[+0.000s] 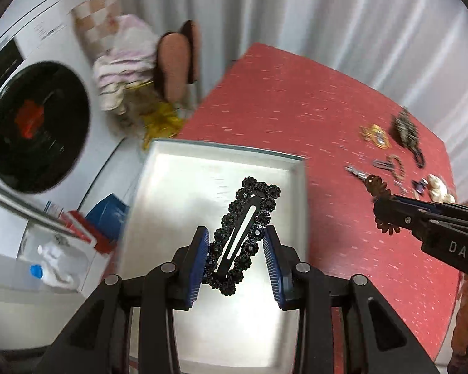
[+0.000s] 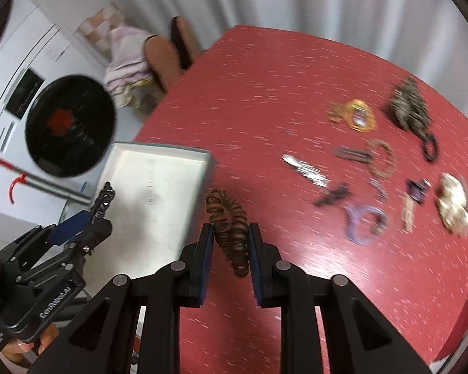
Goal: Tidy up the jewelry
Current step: 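Carry both items to the white tray and open both tools to release them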
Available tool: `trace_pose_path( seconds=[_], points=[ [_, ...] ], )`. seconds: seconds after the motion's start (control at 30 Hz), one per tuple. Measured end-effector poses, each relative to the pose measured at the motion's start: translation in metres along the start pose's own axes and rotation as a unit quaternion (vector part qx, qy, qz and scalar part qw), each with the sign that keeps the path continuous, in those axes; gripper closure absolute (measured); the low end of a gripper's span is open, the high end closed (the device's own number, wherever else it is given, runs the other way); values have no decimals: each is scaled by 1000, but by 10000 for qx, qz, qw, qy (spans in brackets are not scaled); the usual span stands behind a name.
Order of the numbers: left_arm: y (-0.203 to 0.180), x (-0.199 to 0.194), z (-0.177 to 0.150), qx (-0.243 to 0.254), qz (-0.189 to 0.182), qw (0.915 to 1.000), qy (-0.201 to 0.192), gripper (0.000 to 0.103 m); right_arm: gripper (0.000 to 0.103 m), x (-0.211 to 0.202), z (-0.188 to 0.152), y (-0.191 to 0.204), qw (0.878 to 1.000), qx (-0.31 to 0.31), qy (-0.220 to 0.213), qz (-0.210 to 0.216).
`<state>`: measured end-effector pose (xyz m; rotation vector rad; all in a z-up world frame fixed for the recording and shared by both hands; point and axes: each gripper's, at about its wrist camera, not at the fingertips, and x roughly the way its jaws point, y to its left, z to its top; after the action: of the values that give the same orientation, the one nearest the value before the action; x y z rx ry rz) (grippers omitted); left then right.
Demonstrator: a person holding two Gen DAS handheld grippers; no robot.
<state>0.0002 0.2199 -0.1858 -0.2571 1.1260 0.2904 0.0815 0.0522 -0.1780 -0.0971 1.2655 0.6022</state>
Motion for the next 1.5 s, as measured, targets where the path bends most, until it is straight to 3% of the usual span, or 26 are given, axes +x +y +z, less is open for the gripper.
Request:
trace_pose_path(
  seconds=[0.2,0.4,0.77,1.07,1.13,1.2,1.27,1.5],
  points=[
    [42,26,5,-390,287,9988,29,65,79,35,20,44,9991,-342,154,206],
    [56,59,12,-548,406,9976,134,65,79,74,37,66,9981,-446,340,257],
    [58,102,8,-569,490,9967,308,65,79,130,47,63,9975,-335,605,138],
    [55,111,4,-434,546,9970,330,65,74,144,45,65,9969,-380,664,161],
    [54,111,4,-338,615,9970,337,44,71,144,45,66,9968,-370,679,204],
    [54,108,3,-333,679,9968,261,32,58,144,45,67,9966,-353,705,245],
    [56,104,2,-351,761,9963,191,31,50,143,44,69,9967,-351,704,209],
    [59,97,0,-389,783,9959,253,31,49,131,45,70,9974,-300,602,265]
  ],
)
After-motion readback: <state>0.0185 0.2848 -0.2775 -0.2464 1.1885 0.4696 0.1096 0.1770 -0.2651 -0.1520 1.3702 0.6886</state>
